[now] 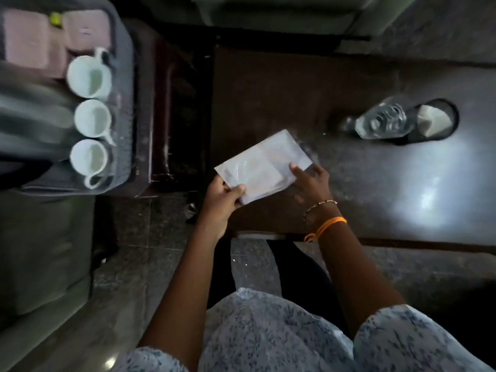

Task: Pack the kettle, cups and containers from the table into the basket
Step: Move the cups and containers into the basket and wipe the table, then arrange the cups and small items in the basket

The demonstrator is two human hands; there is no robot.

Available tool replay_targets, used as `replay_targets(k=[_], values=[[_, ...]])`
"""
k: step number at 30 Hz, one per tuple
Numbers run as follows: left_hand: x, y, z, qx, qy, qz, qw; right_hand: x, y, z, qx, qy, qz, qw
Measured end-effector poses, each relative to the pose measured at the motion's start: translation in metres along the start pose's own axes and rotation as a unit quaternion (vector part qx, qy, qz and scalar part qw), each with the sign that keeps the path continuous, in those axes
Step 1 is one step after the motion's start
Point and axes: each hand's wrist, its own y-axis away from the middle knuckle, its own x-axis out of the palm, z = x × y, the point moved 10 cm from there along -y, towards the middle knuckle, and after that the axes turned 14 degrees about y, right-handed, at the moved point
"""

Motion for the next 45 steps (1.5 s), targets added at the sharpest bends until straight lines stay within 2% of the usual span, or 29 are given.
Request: replay_targets(k=[3,7,10,15,19,22,25,28,32,33,40,45], values=[[-0.048,0.003,-0.041,-0.004,0.021,0.009,1.000,0.053,0.012,0.021,-0.006,-0.004,0.093,0.996],[-0.097,0.015,-0.097,0.034,0.084,0.032,0.995,0.116,0.037,0.057,-0.113,0.064,0.186,0.974],[-0.136,0.020,-0.140,0.079,0.177,0.024,0.981,0.158,0.056,0.085,-0.155,0.017,0.183,0.971],[-0.187,0.014,-0.190,0.156,0.053,-0.096,0.982,0.228,0.072,0.127,-0.161,-0.108,0.136,0.972],[-0.197,0.004,-0.211,0.179,-0.006,-0.103,0.978,0.307,0.083,0.163,-0.179,-0.105,0.179,0.962],[-0.193,-0.007,-0.221,0.186,-0.040,-0.083,0.978,0.358,0.088,0.187,-0.224,-0.049,0.200,0.953],[-0.188,-0.016,-0.226,0.186,-0.053,-0.068,0.979,0.396,0.089,0.202,-0.271,0.086,0.205,0.936],[-0.184,-0.025,-0.227,0.175,-0.066,-0.052,0.981,0.420,0.088,0.203,-0.320,0.257,0.204,0.889],[-0.182,-0.032,-0.229,0.168,-0.064,-0.038,0.983,0.441,0.097,0.204,-0.398,0.399,0.184,0.806],[-0.182,-0.032,-0.230,0.168,-0.066,-0.035,0.983,0.443,0.098,0.205,-0.409,0.413,0.175,0.795],[-0.172,-0.028,-0.237,0.186,-0.061,-0.024,0.980,0.400,0.093,0.197,-0.359,0.353,0.128,0.854],[-0.155,-0.022,-0.229,0.213,-0.091,-0.052,0.972,0.347,0.098,0.178,-0.327,0.307,0.132,0.884]])
